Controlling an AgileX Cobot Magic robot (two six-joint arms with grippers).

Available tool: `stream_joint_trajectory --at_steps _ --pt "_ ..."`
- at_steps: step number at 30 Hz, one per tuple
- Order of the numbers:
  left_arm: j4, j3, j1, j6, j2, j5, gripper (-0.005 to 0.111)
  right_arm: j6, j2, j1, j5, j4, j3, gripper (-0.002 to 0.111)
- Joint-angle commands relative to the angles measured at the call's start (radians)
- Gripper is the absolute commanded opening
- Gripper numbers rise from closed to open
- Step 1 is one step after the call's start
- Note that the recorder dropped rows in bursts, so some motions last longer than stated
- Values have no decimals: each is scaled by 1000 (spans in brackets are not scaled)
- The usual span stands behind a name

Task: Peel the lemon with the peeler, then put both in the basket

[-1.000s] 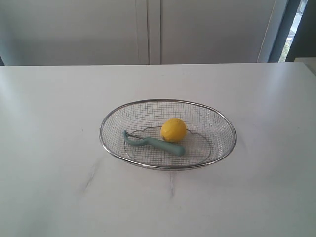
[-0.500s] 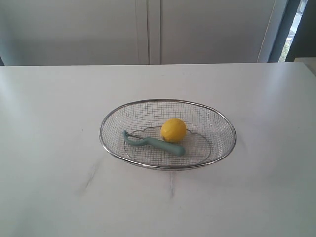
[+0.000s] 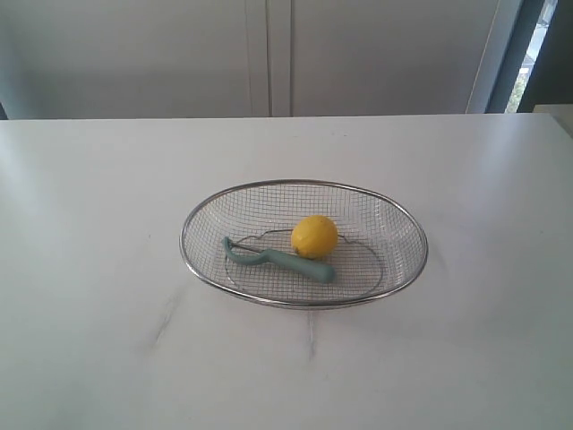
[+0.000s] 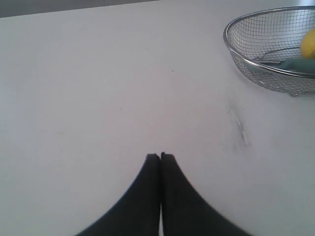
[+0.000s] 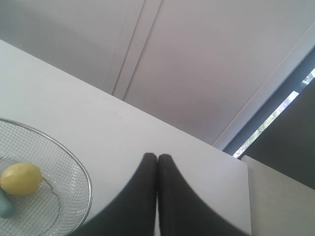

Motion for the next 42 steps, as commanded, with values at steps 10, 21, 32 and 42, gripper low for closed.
stream_joint_trajectory --at_steps 10,21,32,42 --pt "89 4 30 -58 -5 -5 0 6 -3 0 -7 0 -4 0" --pt "138 4 71 -53 -5 -5 0 6 -3 0 -7 0 -4 0" --pt "138 4 71 -50 -5 -5 0 13 -40 -12 17 1 -2 0" --pt "138 4 71 -50 -5 -5 0 13 -328 -212 17 36 -2 0"
